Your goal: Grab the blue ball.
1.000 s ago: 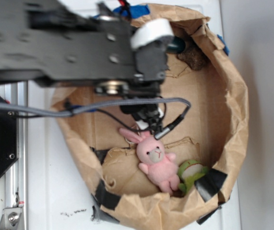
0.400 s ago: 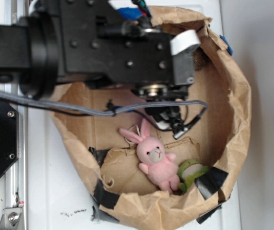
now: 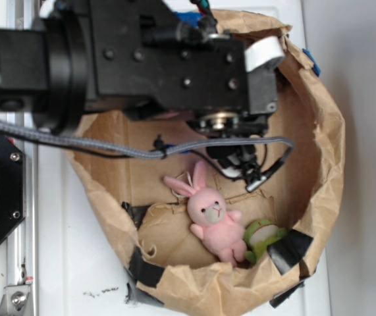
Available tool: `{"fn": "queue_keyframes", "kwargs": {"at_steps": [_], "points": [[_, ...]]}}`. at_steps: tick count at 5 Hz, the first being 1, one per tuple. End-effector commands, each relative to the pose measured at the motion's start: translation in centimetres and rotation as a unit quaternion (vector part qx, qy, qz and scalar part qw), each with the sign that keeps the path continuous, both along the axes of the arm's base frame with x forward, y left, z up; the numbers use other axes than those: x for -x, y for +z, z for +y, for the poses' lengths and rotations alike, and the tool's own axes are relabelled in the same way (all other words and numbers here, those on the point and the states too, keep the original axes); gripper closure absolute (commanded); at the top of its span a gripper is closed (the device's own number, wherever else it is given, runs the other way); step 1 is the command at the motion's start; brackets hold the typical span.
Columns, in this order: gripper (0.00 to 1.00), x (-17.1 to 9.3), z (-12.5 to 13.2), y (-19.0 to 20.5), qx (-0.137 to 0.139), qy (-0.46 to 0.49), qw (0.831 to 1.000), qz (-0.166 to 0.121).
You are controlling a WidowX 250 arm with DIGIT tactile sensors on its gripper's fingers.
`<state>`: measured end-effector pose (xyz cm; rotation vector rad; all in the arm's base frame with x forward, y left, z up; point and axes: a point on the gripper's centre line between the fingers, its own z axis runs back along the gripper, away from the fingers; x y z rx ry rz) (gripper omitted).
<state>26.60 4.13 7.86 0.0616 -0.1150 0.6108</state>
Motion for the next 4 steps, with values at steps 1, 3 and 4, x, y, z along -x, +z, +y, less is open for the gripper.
{"fn": "queue_keyframes", "kwargs": {"at_steps": [1, 3, 4], "points": [[0.00, 2.1, 3.1, -0.4, -0.024, 0.006, 1.000, -0.014], [0.00, 3.4, 4.9, 0.2, -0.040, 0.030, 0.999, -0.015], [0.00, 3.4, 6.1, 0.5, -0.065, 0.067, 0.995, -0.030]]}}
